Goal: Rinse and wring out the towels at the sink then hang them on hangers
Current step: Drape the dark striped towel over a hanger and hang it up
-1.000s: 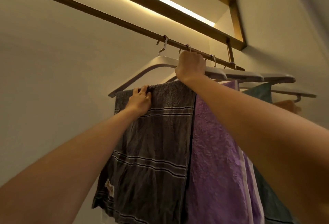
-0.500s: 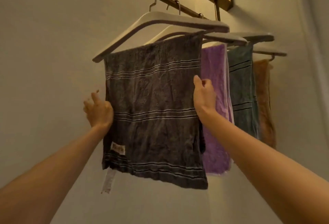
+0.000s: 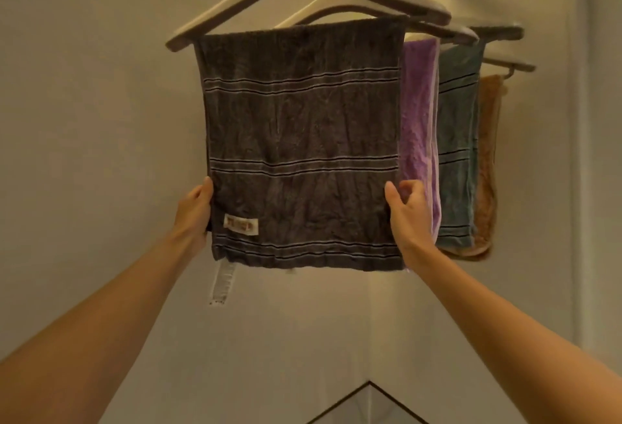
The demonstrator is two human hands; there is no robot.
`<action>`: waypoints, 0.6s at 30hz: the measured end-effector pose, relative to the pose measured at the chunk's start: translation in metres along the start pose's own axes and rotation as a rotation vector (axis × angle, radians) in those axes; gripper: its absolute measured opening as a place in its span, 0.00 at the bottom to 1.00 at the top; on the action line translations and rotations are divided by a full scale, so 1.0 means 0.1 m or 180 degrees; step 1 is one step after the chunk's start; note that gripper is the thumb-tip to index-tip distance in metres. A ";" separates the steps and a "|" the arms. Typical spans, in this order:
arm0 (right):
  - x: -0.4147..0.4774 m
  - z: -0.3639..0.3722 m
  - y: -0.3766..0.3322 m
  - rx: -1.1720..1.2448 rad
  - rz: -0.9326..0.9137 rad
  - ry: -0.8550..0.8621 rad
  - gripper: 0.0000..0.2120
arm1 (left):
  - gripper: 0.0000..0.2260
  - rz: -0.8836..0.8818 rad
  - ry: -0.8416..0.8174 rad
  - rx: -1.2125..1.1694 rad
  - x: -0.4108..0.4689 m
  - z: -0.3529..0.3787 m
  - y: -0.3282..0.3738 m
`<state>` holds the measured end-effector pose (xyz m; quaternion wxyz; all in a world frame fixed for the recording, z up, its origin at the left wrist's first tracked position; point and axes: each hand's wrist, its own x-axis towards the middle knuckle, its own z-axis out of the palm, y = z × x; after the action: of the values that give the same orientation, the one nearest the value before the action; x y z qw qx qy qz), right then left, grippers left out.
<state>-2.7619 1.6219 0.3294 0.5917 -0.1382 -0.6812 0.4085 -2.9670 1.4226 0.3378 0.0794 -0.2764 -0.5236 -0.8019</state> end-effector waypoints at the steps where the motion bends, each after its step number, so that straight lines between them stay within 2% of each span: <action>1: -0.03 -0.01 0.02 0.0031 0.0063 -0.0147 0.16 | 0.16 -0.0068 -0.0054 -0.0162 -0.04 -0.02 0.00; 4: -0.07 -0.02 0.05 0.0173 0.0287 -0.0329 0.22 | 0.17 -0.0224 -0.0174 -0.0303 -0.12 -0.08 0.01; 7: -0.11 -0.03 0.05 0.0340 0.0423 -0.0429 0.27 | 0.15 -0.0284 -0.0137 -0.0287 -0.20 -0.14 -0.04; 12: -0.20 -0.09 0.14 0.0024 0.0327 -0.0495 0.20 | 0.11 -0.0110 0.0039 -0.0092 -0.27 -0.15 -0.08; 18: -0.31 -0.15 0.16 -0.0501 -0.0148 -0.0423 0.22 | 0.14 -0.0222 0.0225 0.0162 -0.41 -0.15 -0.02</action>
<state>-2.7450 1.6165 0.2961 0.5418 -0.1409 -0.7519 0.3482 -2.9391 1.4042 0.3099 0.0769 -0.2274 -0.5501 -0.7999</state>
